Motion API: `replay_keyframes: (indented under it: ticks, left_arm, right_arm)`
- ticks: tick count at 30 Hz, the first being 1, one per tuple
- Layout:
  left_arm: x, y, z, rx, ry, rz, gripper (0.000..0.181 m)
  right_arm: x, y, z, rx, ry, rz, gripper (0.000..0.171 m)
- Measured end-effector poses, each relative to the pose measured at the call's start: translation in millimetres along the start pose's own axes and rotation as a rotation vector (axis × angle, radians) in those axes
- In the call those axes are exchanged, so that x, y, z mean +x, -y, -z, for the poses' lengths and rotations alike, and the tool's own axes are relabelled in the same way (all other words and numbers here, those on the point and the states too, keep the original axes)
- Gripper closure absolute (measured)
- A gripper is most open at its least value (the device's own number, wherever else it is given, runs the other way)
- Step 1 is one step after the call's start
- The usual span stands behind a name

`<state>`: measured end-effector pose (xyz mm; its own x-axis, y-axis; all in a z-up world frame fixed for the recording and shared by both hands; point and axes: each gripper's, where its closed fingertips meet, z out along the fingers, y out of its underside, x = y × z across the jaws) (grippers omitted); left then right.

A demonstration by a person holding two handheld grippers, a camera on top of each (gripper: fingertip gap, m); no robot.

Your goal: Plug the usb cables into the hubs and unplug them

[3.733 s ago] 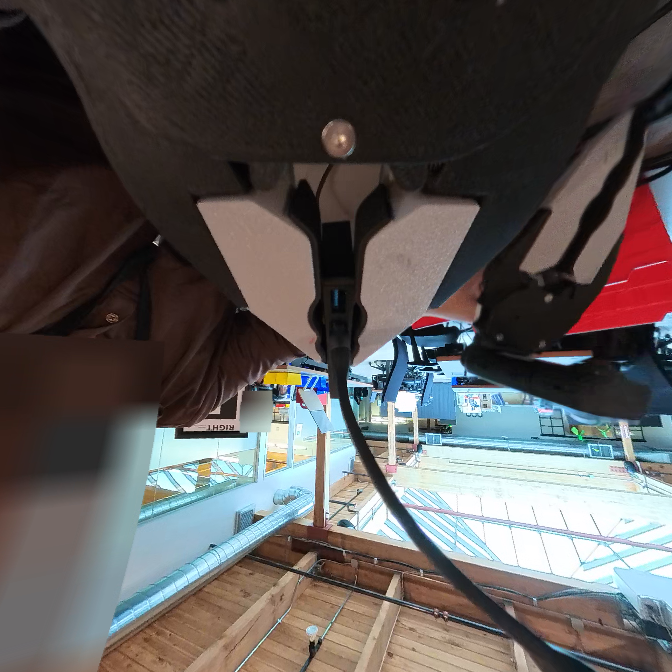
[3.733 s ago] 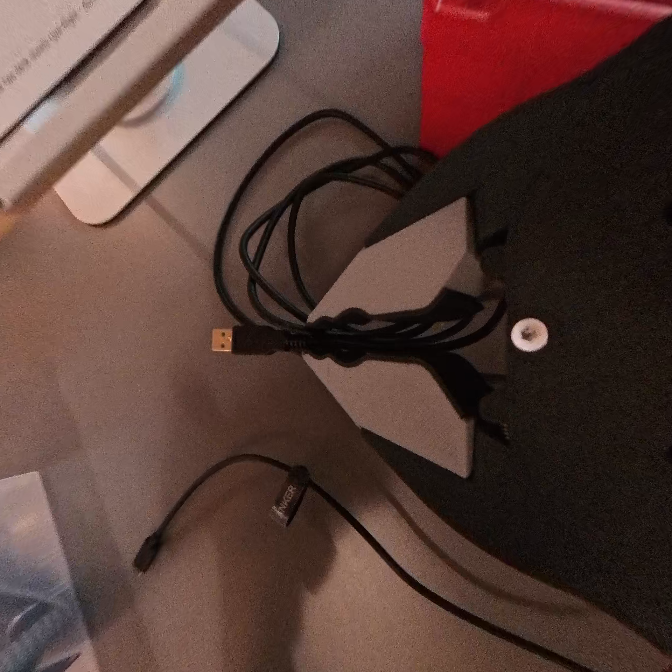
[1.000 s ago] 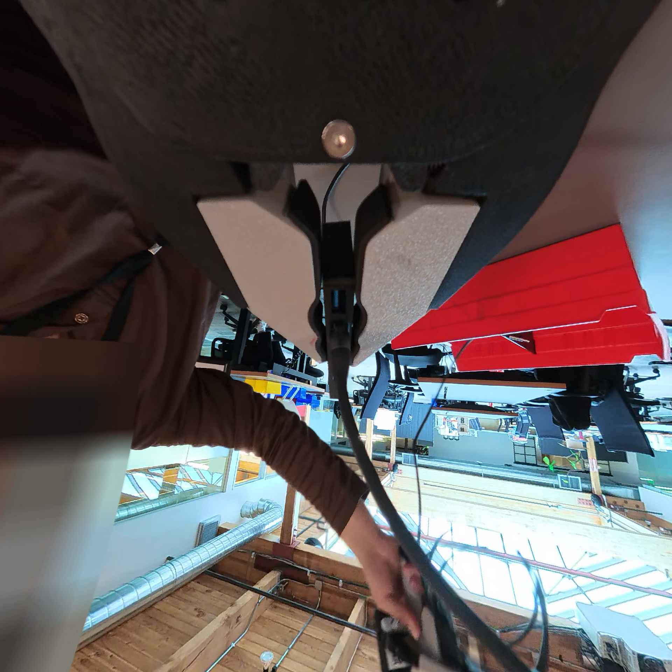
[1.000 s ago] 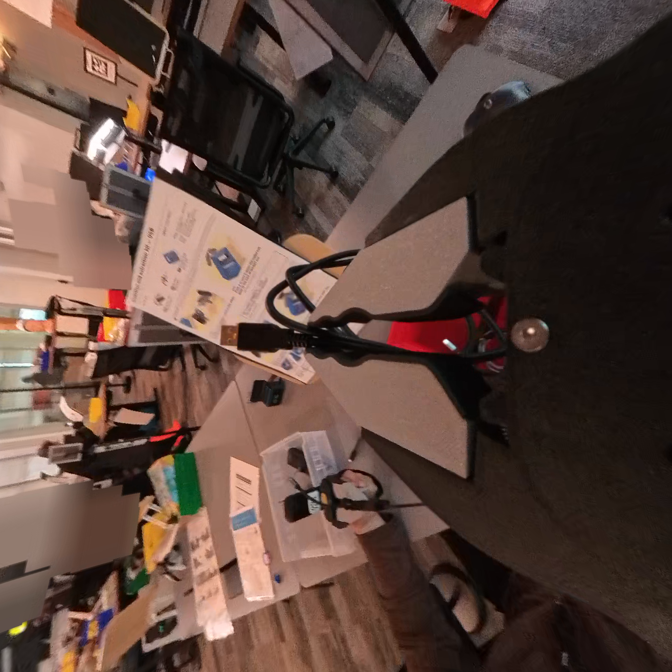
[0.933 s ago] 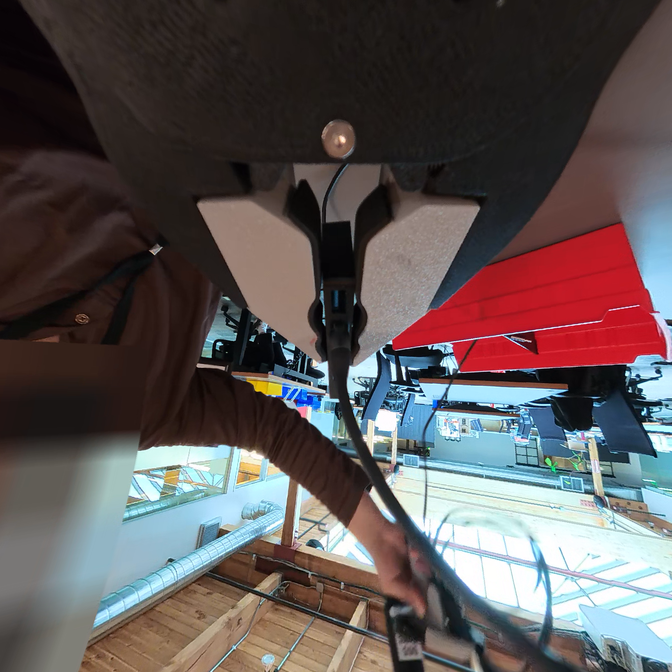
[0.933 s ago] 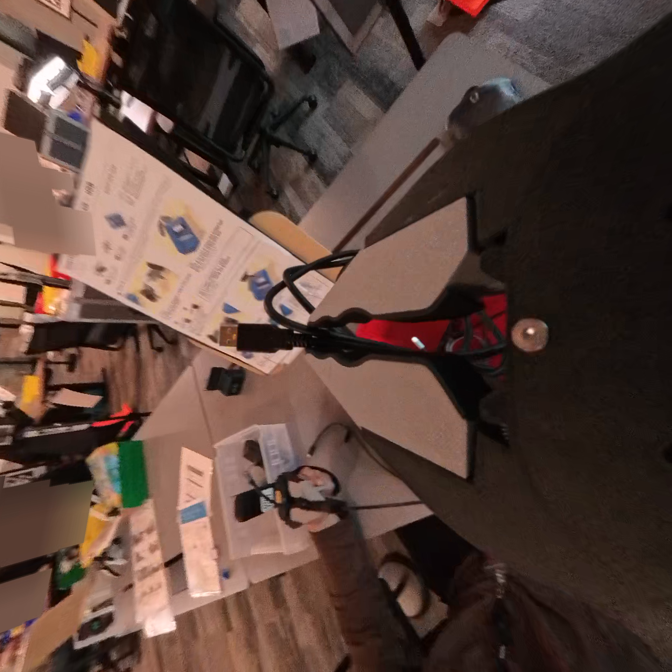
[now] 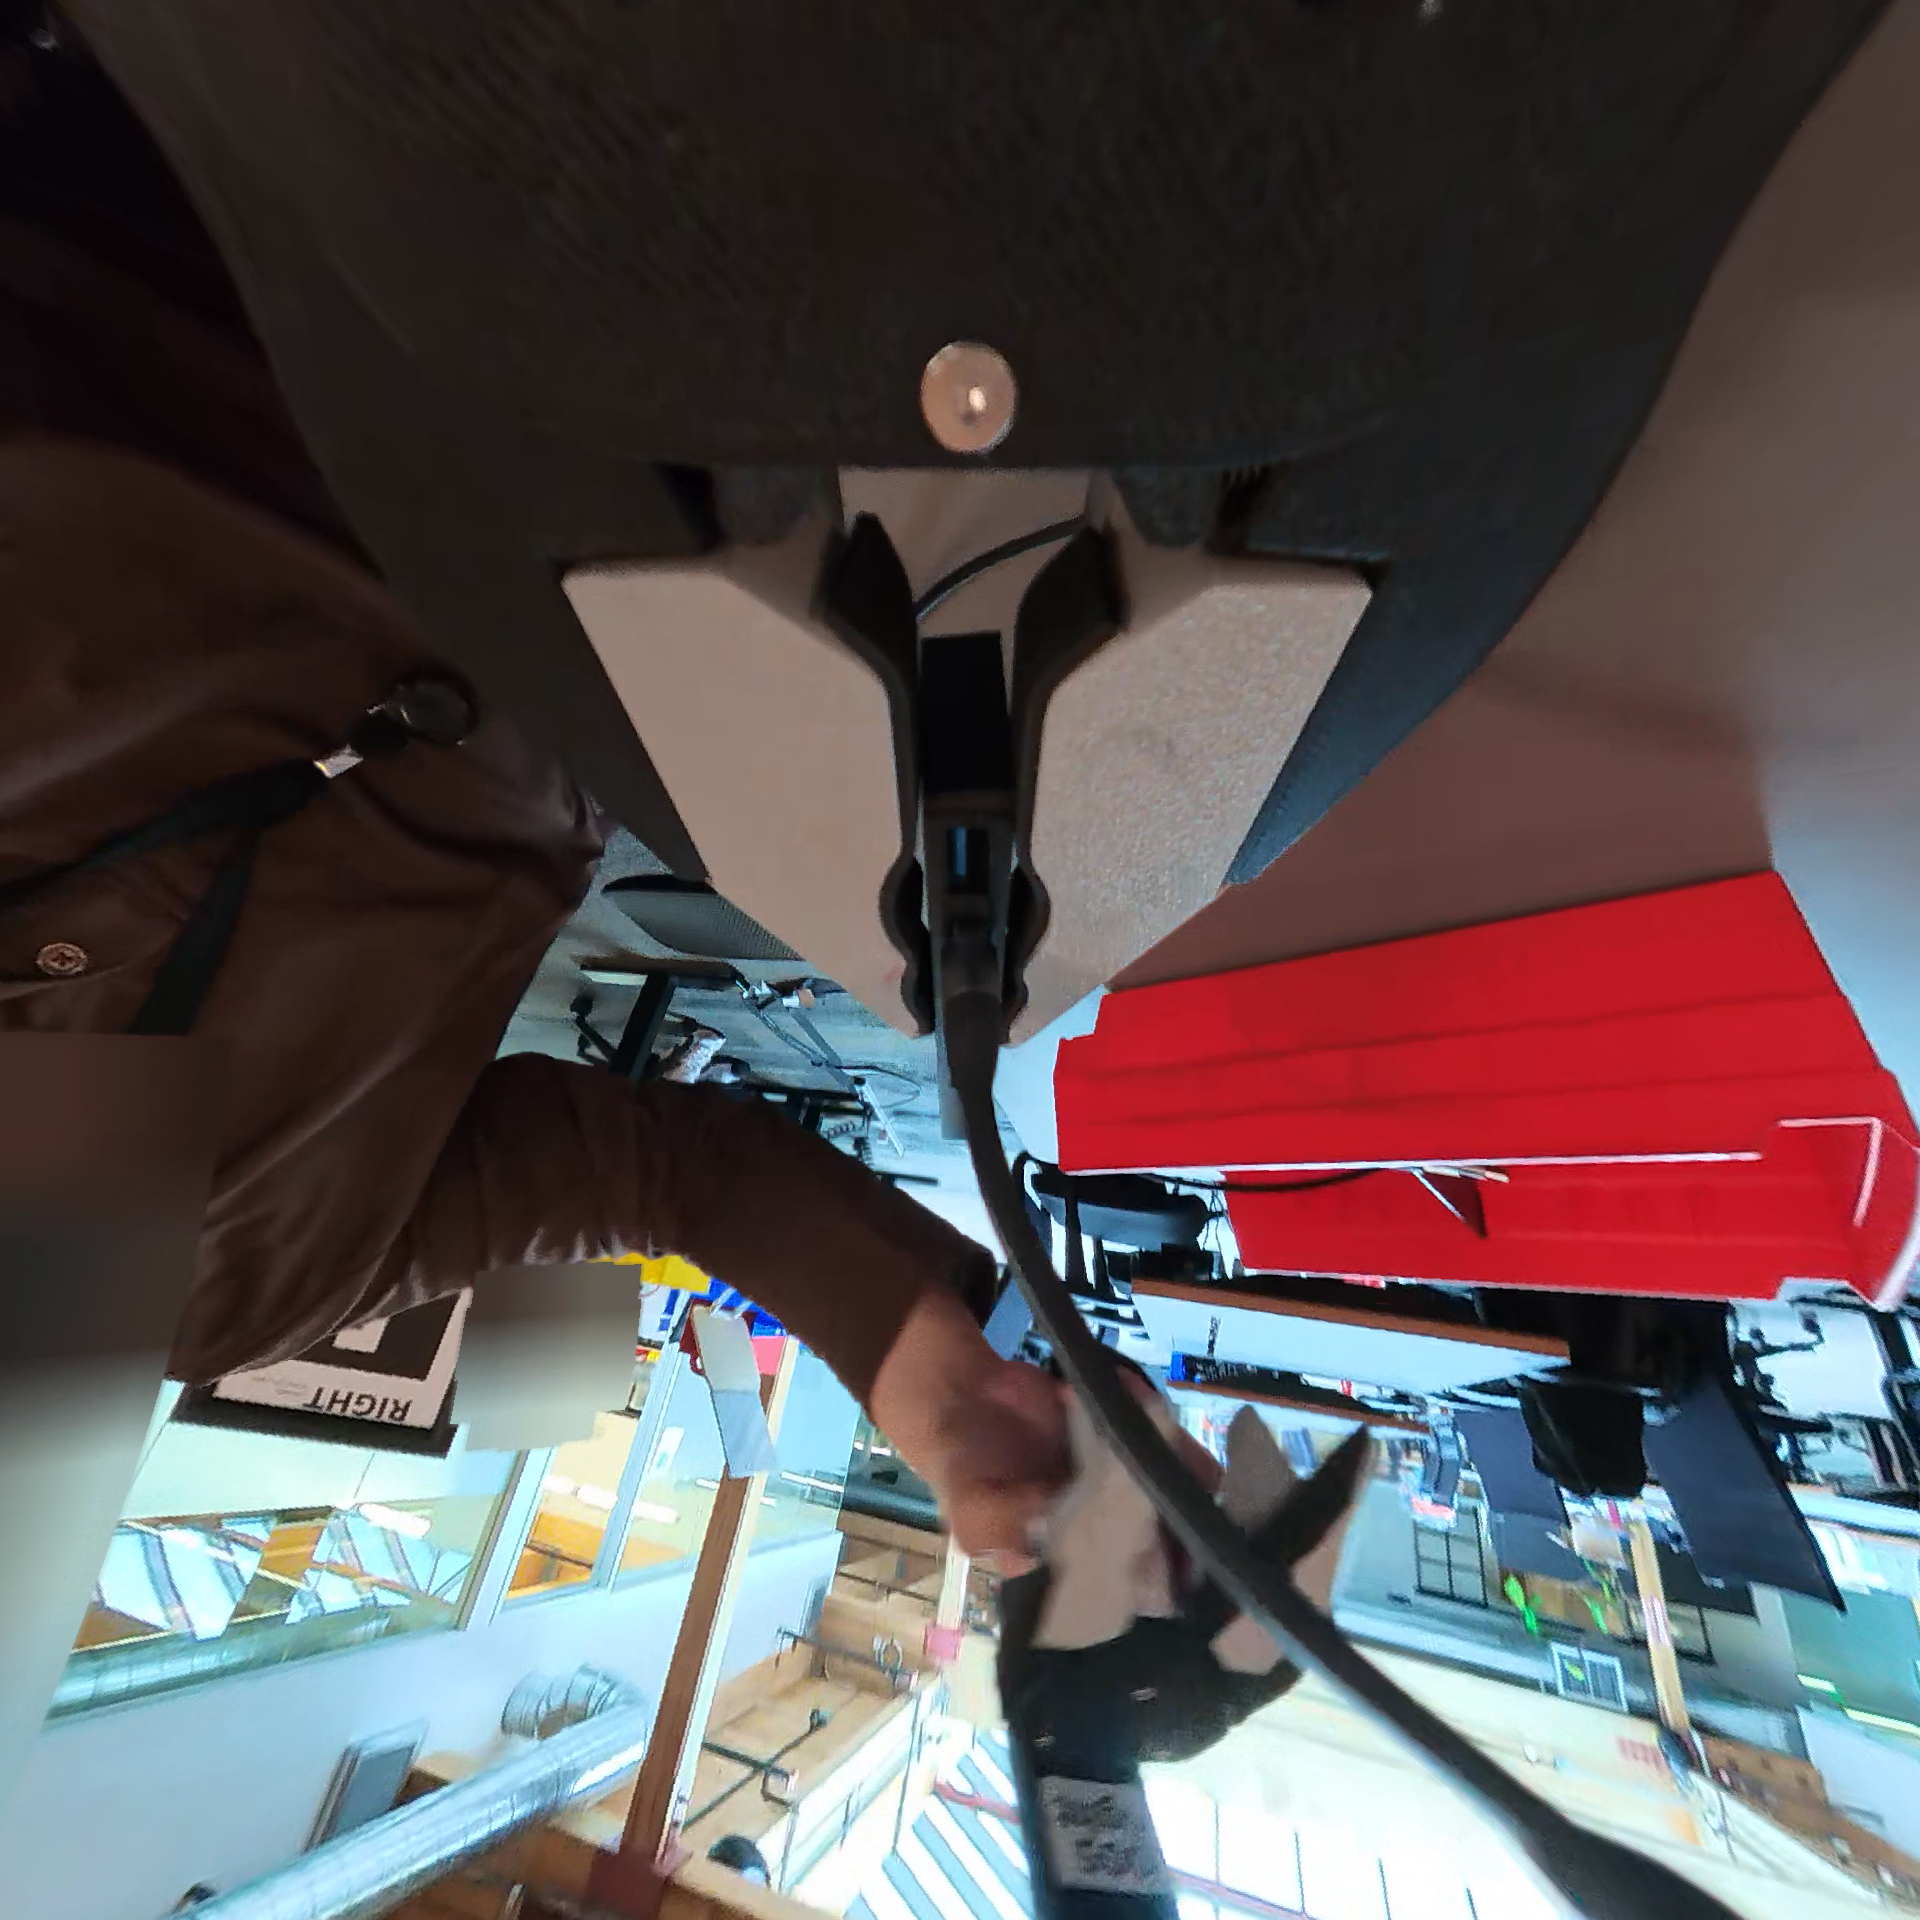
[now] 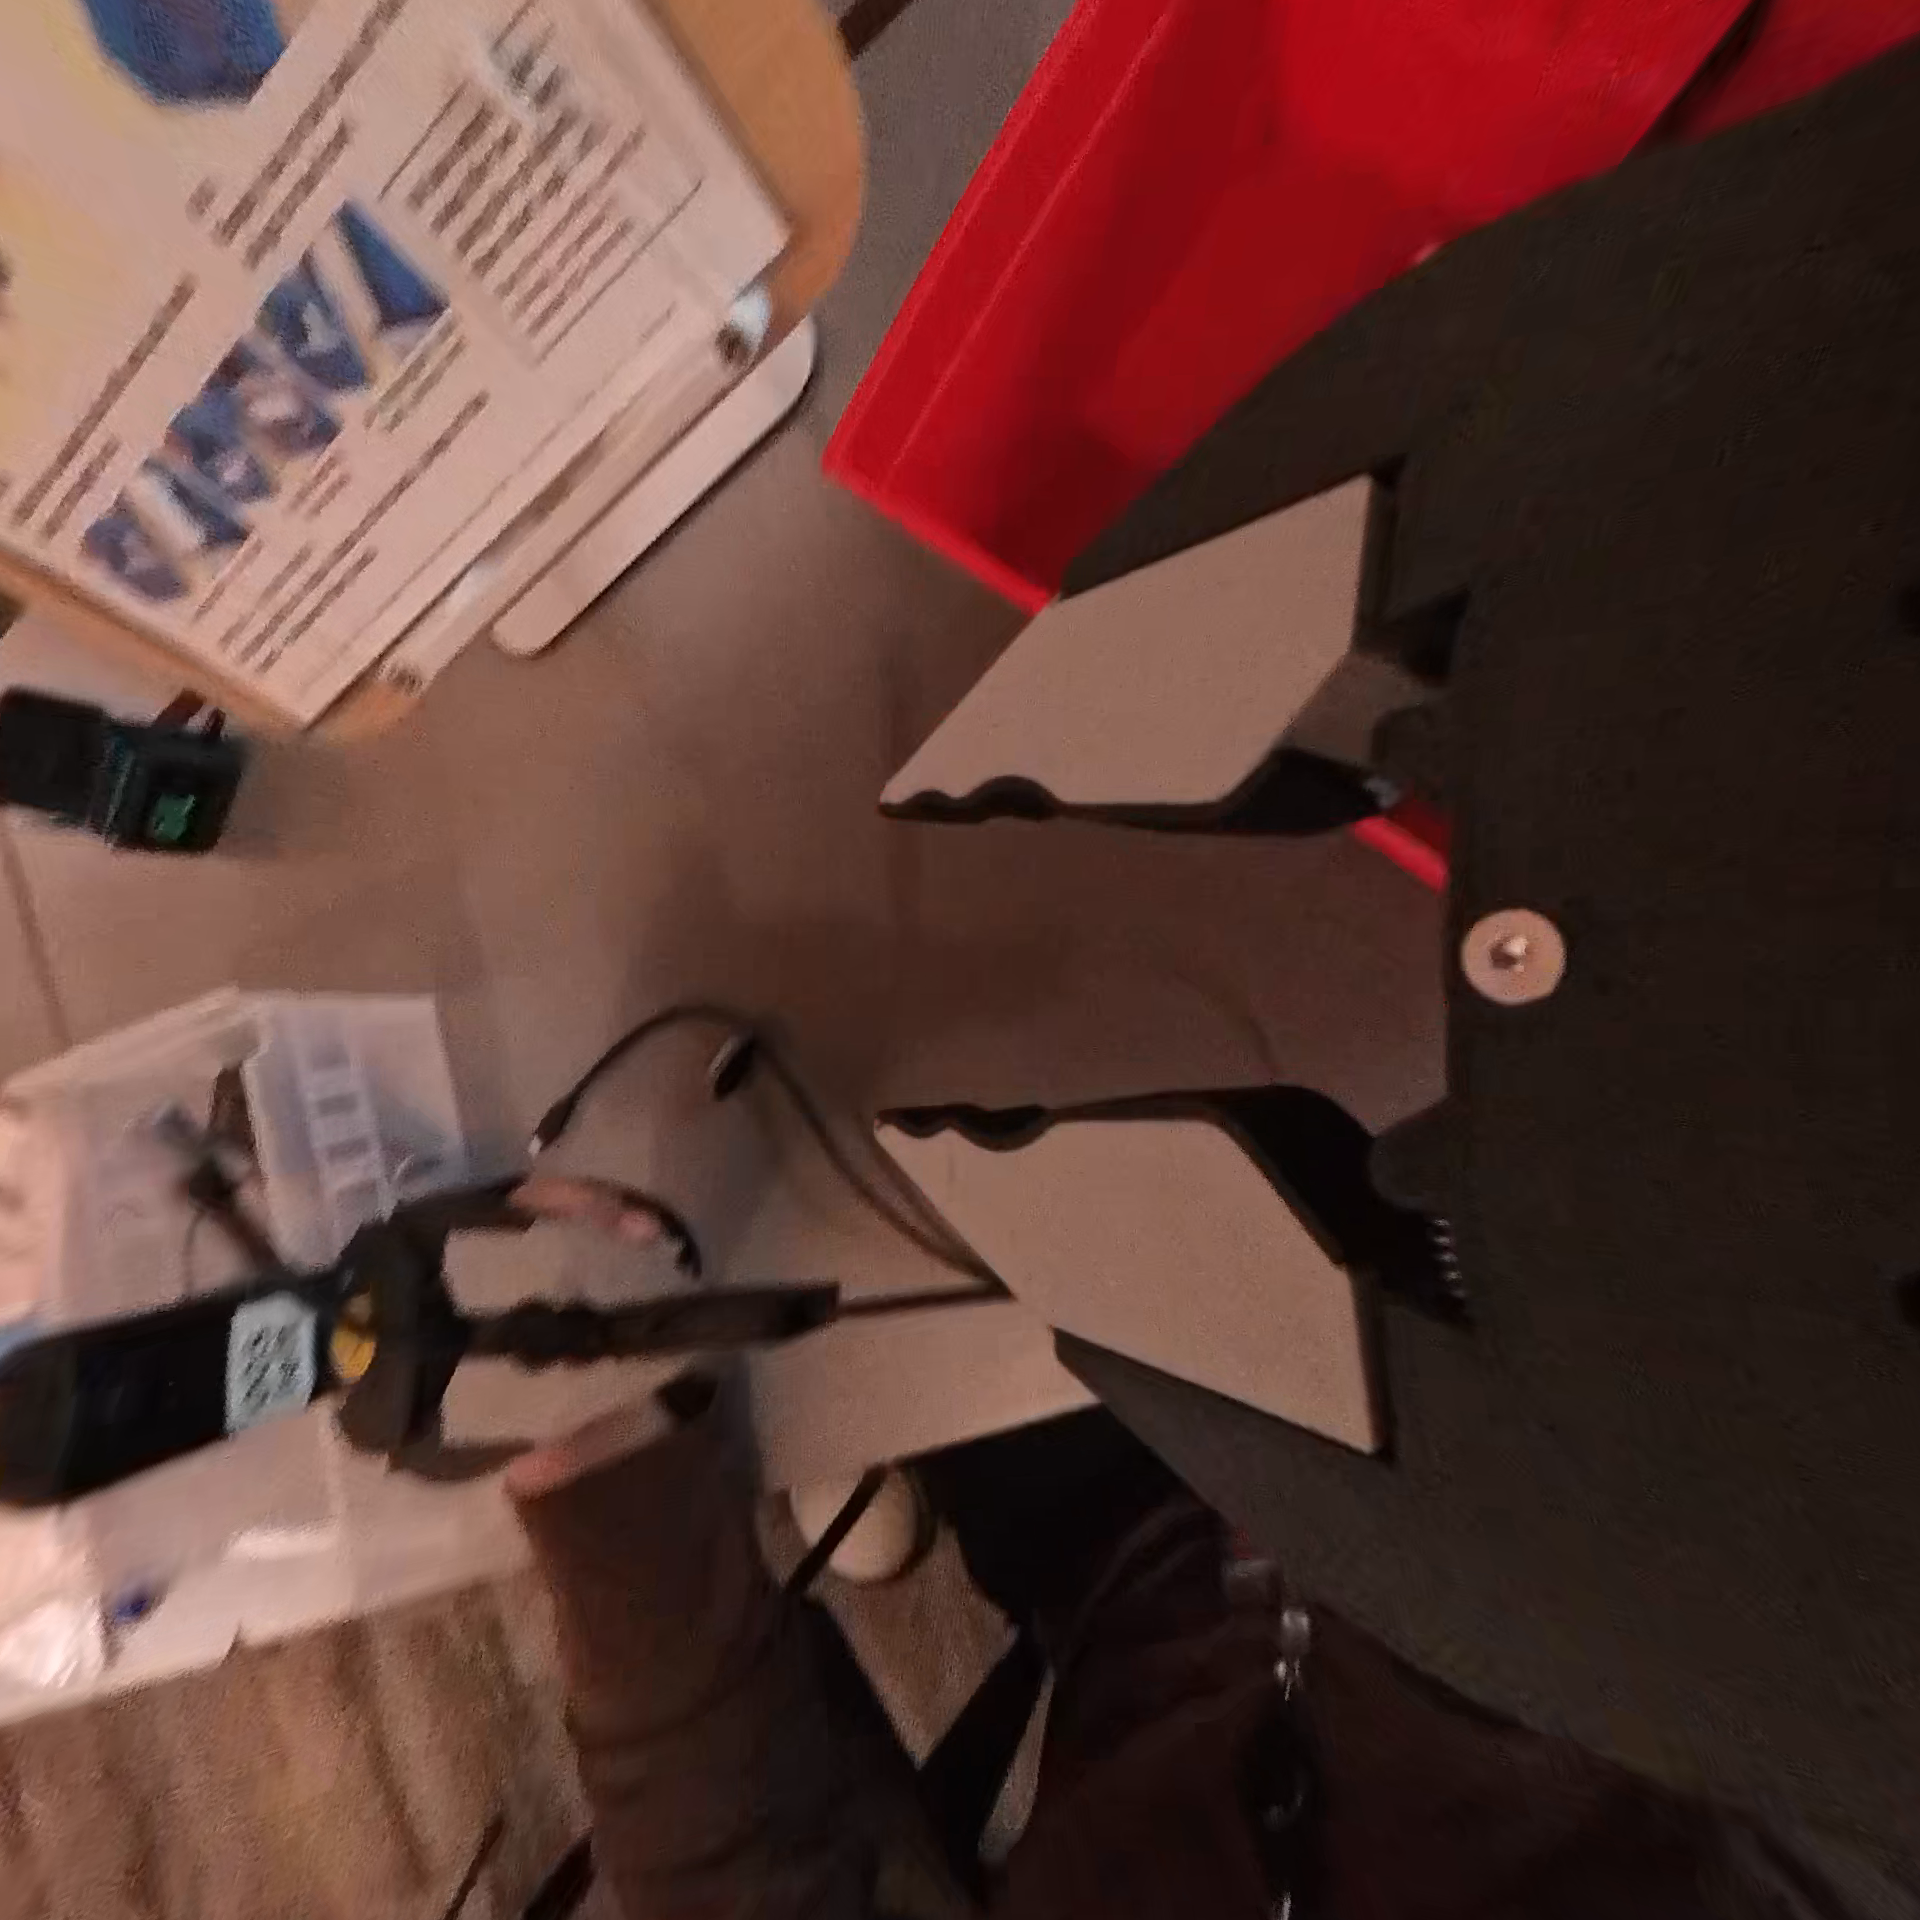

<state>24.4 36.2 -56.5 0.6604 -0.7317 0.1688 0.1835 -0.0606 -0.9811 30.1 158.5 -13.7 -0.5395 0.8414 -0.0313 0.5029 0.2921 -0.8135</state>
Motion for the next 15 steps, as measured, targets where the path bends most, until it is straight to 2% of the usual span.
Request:
replay_keyframes:
  ticks: [4, 7, 9, 15]
  left_arm:
    - [-1, -5, -4, -0.021, 0.002, 0.005, 0.172]
    - [-3, -7, -3, -0.030, 0.017, -0.006, 0.172]
    - [-7, -9, -2, -0.042, 0.041, -0.006, 0.172]
    - [-17, -14, -4, -0.073, 0.096, -0.005, 0.171]
  right_arm:
    - [-63, 0, -59, 0.039, 0.176, 0.012, 0.119]
    - [-82, -13, -93, 0.033, 0.230, 0.037, 0.130]
    - [-94, -18, -103, 0.052, 0.302, 0.053, 0.160]
    - [-84, -20, -109, 0.164, 0.228, 0.124, 0.164]
